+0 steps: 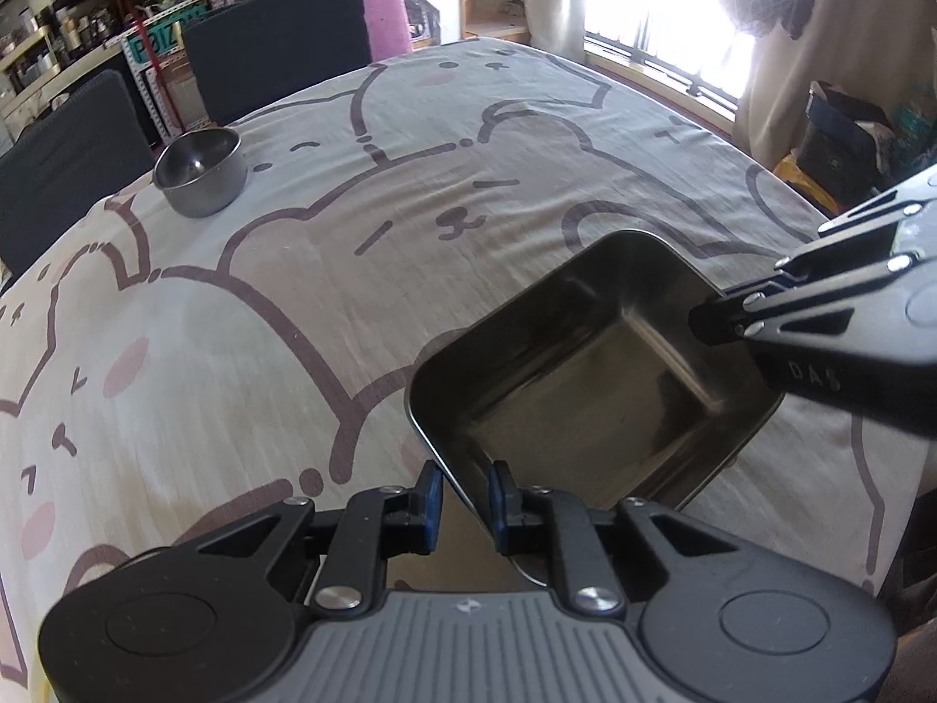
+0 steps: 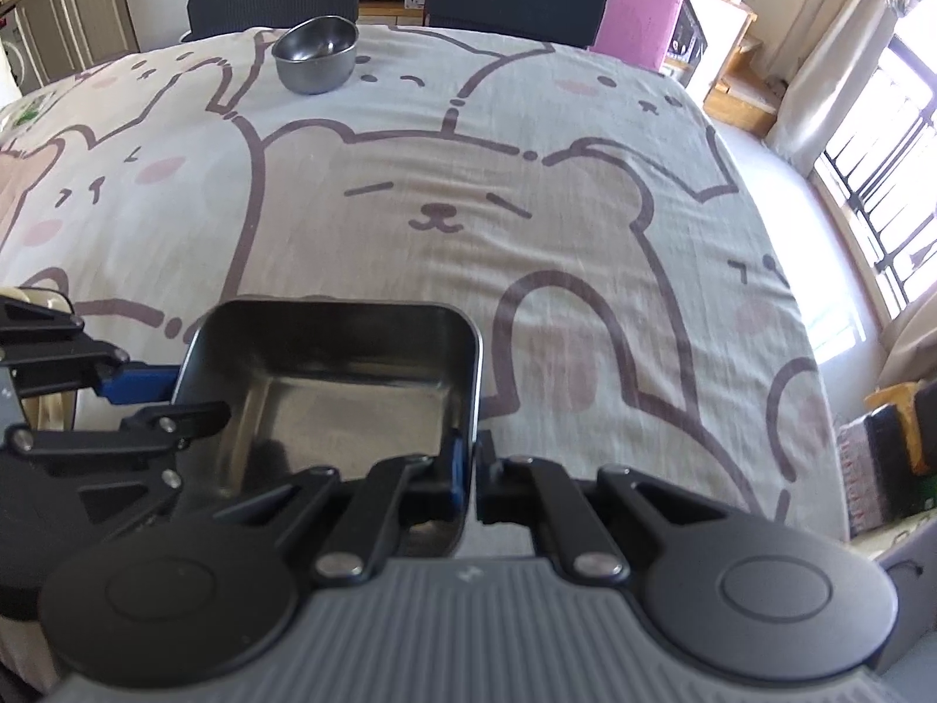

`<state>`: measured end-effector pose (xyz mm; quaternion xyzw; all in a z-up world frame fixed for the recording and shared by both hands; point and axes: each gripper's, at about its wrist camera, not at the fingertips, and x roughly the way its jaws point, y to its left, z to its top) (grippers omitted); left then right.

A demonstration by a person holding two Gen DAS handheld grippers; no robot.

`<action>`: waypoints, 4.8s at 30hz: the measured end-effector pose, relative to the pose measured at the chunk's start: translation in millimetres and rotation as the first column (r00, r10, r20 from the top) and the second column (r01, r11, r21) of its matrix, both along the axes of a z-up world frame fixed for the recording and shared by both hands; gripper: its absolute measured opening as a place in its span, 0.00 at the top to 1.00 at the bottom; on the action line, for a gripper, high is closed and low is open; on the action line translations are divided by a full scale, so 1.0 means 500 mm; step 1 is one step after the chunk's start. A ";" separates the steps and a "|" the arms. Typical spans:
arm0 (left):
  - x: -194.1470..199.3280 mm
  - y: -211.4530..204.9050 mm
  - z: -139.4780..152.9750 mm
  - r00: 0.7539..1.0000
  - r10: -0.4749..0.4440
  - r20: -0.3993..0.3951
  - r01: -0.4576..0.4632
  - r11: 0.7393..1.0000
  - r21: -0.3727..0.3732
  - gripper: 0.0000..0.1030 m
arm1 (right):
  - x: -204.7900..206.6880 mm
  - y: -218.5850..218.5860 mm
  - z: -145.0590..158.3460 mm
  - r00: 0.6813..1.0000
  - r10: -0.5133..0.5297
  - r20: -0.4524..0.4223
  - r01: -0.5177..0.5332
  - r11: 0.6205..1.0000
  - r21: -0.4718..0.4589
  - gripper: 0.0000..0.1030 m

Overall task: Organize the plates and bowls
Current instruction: 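Lower the square steel tray with both tools onto the table, then open both tools to release the square steel tray, then move both tools to the rim of the small steel bowl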

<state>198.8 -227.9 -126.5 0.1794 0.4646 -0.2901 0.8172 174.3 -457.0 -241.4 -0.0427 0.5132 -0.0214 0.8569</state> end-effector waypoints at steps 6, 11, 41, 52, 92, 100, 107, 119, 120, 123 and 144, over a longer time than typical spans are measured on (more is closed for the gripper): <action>-0.003 -0.001 -0.002 1.000 -0.027 0.010 0.027 1.000 0.011 0.83 | 0.004 -0.010 -0.010 1.000 -0.011 -0.022 0.012 0.999 0.030 0.96; -0.001 -0.001 -0.002 0.999 -0.042 0.012 0.042 0.999 0.015 0.82 | 0.010 -0.023 -0.021 0.999 -0.009 -0.040 0.011 0.998 0.059 0.96; 0.000 -0.001 0.001 0.998 -0.067 -0.009 0.067 0.998 0.005 0.77 | 0.024 -0.067 -0.050 0.998 -0.031 -0.055 0.038 0.992 0.119 0.71; -0.002 -0.006 0.011 0.999 -0.037 -0.006 0.037 0.999 0.006 0.71 | 0.018 -0.055 -0.048 0.998 -0.003 -0.060 0.010 0.993 0.117 0.72; 0.382 0.202 0.166 0.913 0.321 0.251 -0.262 0.934 -0.243 0.00 | 0.250 0.029 0.114 0.930 -0.194 0.311 0.089 0.942 0.323 0.00; 0.509 0.210 0.133 0.893 0.354 0.277 -0.306 0.930 -0.201 0.00 | 0.431 0.089 0.059 0.921 -0.275 0.276 0.161 0.914 0.372 0.00; 0.600 0.218 0.104 0.884 0.401 0.240 -0.353 0.910 -0.218 0.00 | 0.520 0.110 -0.012 0.912 -0.321 0.257 0.207 0.899 0.387 0.00; 0.624 0.128 0.025 0.918 0.302 0.256 -0.280 0.952 -0.121 0.00 | 0.570 0.145 -0.075 0.945 -0.215 0.248 0.149 0.954 0.260 0.00; 0.625 0.126 0.023 0.918 0.305 0.252 -0.285 0.952 -0.116 0.00 | 0.568 0.144 -0.075 0.947 -0.203 0.250 0.139 0.958 0.253 0.00; 0.623 0.128 0.023 0.914 0.313 0.258 -0.295 0.949 -0.107 0.00 | 0.555 0.136 -0.071 0.951 -0.174 0.257 0.119 0.969 0.215 0.00; 0.590 0.204 0.023 0.911 0.320 0.260 -0.305 0.947 -0.099 0.35 | 0.543 0.109 -0.065 0.947 -0.123 0.296 0.053 0.971 0.233 0.19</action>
